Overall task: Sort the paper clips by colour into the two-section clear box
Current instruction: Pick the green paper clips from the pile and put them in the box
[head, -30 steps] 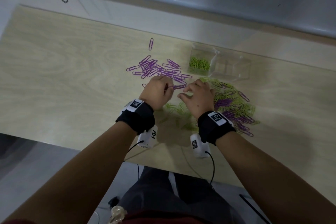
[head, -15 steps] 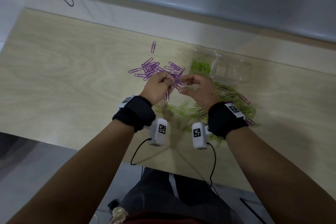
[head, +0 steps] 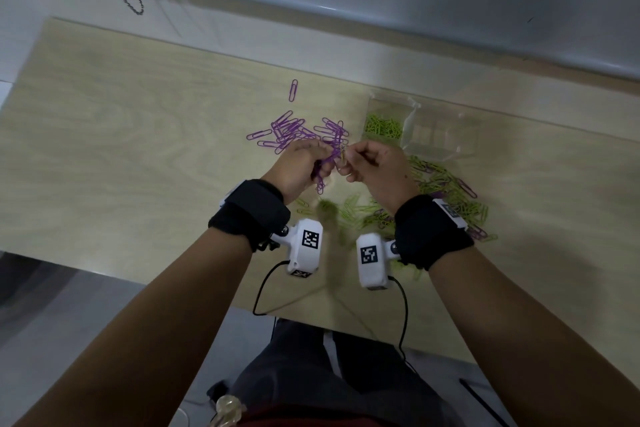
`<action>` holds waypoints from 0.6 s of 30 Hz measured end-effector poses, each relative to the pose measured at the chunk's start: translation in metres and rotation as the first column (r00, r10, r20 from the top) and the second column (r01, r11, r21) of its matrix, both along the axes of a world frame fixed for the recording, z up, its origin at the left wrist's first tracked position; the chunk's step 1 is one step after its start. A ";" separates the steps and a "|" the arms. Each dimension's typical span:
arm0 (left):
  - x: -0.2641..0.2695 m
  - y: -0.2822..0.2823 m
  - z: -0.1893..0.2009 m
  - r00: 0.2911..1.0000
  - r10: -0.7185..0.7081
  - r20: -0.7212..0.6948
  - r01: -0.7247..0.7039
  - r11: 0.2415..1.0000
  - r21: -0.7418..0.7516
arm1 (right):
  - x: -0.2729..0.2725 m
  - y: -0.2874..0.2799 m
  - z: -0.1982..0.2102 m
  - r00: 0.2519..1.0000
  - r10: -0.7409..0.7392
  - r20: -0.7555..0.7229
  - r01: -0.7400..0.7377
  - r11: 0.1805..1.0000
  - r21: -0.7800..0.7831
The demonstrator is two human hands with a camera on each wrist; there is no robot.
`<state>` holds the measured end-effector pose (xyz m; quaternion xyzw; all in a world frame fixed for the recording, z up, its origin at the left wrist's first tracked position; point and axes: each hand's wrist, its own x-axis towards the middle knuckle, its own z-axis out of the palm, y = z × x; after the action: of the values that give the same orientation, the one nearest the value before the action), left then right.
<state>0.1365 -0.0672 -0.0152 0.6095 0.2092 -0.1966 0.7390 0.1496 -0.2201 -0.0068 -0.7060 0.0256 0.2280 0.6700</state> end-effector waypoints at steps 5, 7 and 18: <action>-0.004 -0.004 0.002 0.999 0.033 -0.008 -0.033 0.999 -0.026 | -0.005 0.000 0.002 0.992 -0.110 -0.063 0.116 0.990 0.085; -0.006 -0.005 0.003 1.000 0.005 0.005 -0.005 1.000 0.005 | -0.006 0.000 0.003 0.990 -0.132 -0.044 0.135 0.989 0.068; -0.012 -0.010 0.008 0.995 0.012 0.097 -0.021 0.995 0.094 | -0.016 -0.001 0.015 0.996 -0.074 0.059 0.079 0.993 -0.084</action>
<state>0.1250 -0.0773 -0.0076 0.6509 0.1873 -0.1508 0.7201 0.1333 -0.2215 0.0081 -0.7389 0.0436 0.1810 0.6476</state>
